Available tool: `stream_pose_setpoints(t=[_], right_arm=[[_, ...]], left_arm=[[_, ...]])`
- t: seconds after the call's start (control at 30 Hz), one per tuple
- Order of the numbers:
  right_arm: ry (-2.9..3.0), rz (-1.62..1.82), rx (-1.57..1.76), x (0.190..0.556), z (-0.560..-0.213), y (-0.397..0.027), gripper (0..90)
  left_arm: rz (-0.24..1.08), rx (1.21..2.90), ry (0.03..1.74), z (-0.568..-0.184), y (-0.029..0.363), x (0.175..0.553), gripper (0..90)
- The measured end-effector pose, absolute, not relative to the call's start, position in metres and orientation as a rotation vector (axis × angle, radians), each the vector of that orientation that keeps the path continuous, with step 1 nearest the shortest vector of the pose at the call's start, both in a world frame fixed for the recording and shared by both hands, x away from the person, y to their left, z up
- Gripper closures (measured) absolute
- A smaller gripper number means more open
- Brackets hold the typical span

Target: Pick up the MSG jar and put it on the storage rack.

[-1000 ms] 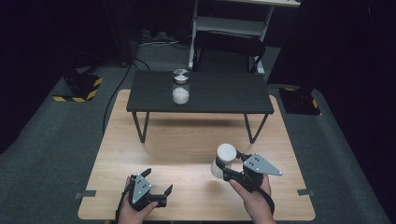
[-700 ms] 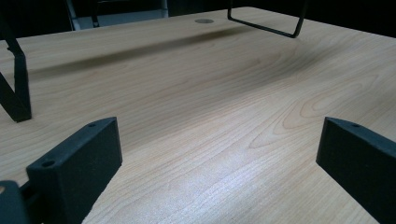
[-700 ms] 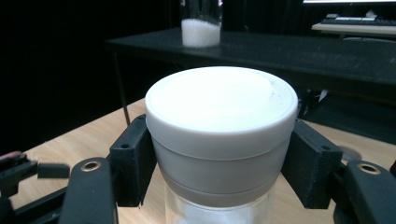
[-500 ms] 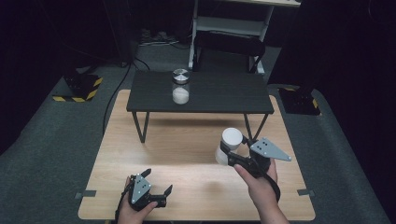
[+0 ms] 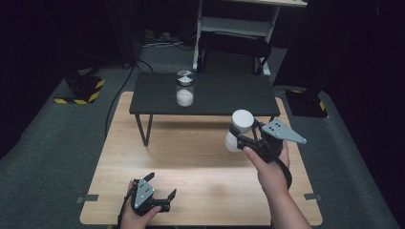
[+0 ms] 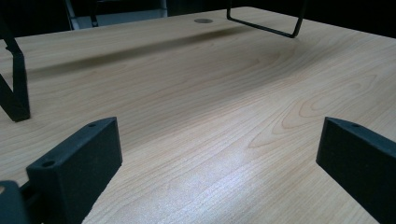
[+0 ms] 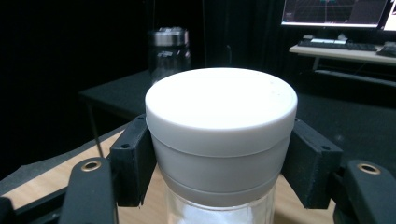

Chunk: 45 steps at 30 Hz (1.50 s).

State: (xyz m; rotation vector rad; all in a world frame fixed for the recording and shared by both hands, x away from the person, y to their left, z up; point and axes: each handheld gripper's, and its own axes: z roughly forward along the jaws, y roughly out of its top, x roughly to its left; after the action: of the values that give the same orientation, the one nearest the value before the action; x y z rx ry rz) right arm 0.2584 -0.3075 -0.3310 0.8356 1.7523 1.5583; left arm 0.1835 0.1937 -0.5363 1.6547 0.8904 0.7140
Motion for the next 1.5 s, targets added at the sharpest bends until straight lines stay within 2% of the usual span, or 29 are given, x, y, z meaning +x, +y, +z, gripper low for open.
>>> stream_pose_setpoints(t=[0.67, 1.5], right_arm=[[1.677, 1.536, 0.891, 0.306, -0.292, -0.284, 33.6], [1.636, 1.484, 0.949, 0.367, -0.283, -0.261, 33.6]], left_arm=[[0.715, 1.671, 0.871, -0.535, 0.195, 0.184, 0.6], [0.692, 1.653, 0.872, -0.537, 0.199, 0.185, 0.6]])
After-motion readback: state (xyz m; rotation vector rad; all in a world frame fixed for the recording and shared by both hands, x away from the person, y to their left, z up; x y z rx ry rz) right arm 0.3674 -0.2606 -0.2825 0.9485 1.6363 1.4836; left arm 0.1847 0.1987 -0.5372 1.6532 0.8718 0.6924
